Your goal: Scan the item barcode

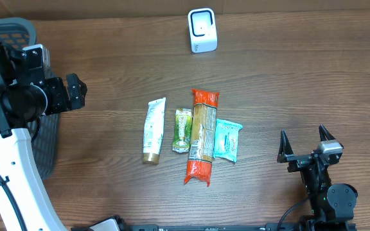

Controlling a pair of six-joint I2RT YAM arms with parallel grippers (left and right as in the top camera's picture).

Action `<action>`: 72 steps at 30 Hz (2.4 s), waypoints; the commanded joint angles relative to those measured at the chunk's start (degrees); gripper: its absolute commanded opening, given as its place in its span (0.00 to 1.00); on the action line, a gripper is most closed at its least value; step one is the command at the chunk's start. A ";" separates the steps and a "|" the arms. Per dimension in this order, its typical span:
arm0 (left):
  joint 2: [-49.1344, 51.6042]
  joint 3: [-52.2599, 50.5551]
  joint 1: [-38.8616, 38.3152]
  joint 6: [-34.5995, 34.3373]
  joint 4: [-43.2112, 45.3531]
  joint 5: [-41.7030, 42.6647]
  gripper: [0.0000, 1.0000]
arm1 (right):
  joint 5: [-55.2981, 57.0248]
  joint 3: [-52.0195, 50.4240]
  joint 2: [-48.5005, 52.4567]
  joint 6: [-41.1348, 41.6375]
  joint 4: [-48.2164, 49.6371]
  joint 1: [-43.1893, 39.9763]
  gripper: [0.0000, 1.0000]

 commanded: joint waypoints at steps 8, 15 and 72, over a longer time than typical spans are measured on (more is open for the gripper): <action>0.50 0.83 0.22 0.87 0.20 1.09 1.00 | -4.20 -0.59 -0.46 0.00 -0.31 0.24 1.00; 0.50 0.83 0.22 0.87 0.20 1.07 1.00 | -7.02 -0.20 -0.46 0.68 -0.66 0.24 1.00; 0.50 0.83 0.20 0.87 0.20 1.09 1.00 | -32.61 64.57 81.55 0.13 -48.85 0.33 1.00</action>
